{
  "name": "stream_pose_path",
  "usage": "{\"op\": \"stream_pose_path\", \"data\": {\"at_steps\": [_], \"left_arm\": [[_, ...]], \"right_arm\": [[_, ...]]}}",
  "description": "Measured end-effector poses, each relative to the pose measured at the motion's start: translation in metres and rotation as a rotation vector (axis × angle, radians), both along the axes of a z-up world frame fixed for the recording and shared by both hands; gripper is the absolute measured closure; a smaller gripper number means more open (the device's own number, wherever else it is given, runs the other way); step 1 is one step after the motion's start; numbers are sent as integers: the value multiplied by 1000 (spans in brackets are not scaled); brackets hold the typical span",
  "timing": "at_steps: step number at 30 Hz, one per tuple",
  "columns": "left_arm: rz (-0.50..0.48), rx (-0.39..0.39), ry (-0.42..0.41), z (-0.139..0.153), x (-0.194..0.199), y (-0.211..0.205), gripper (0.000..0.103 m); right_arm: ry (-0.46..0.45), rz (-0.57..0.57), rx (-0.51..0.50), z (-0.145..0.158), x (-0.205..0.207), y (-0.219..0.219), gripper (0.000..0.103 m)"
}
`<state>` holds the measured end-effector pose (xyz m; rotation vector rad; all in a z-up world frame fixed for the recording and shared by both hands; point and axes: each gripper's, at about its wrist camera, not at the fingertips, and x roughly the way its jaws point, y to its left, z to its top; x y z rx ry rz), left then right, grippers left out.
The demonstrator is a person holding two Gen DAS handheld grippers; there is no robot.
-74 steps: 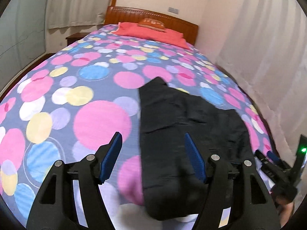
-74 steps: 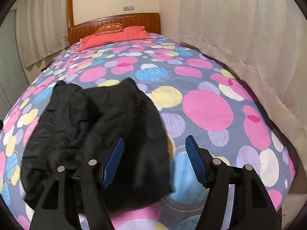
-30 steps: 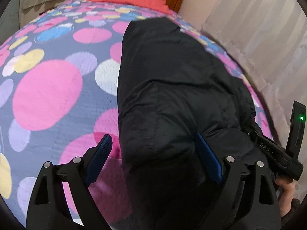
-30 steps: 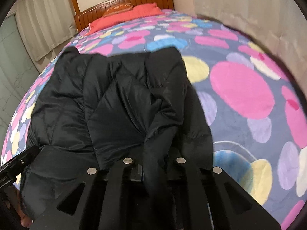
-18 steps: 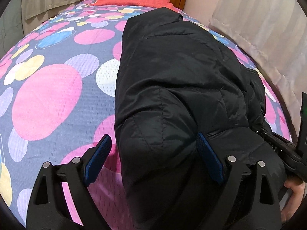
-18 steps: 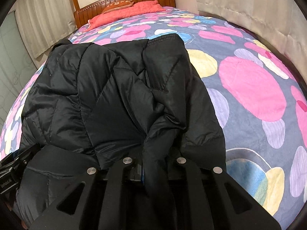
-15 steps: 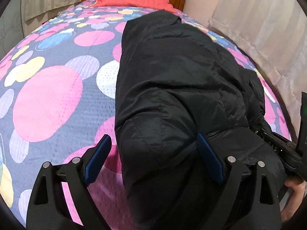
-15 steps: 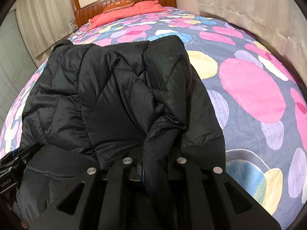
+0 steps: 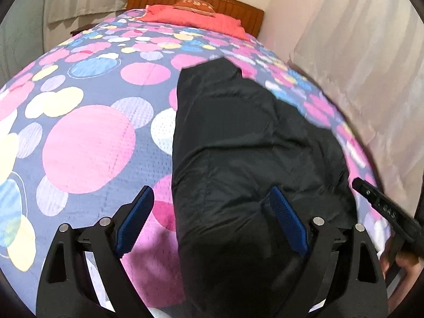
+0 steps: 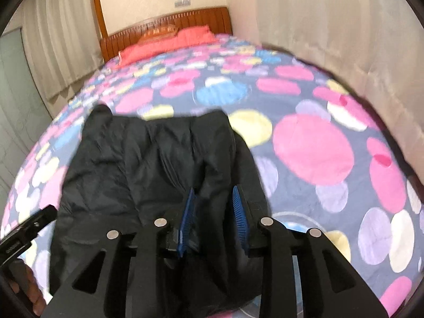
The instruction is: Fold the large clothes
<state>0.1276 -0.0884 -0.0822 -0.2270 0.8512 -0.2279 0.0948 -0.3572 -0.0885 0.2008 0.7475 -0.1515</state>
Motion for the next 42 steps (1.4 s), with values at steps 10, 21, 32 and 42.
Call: {"op": "stream_pose_path", "data": {"at_steps": [10, 21, 32, 42], "left_arm": [[25, 16, -29, 6, 31, -26, 14], [40, 51, 93, -41, 67, -33, 7], [50, 98, 120, -63, 77, -36, 3], [56, 141, 99, -71, 82, -42, 3]], "right_arm": [[-15, 102, -43, 3, 53, 32, 72], [86, 106, -73, -49, 90, 30, 72], [73, 84, -69, -73, 95, 33, 73], [53, 65, -83, -83, 100, 34, 73]]}}
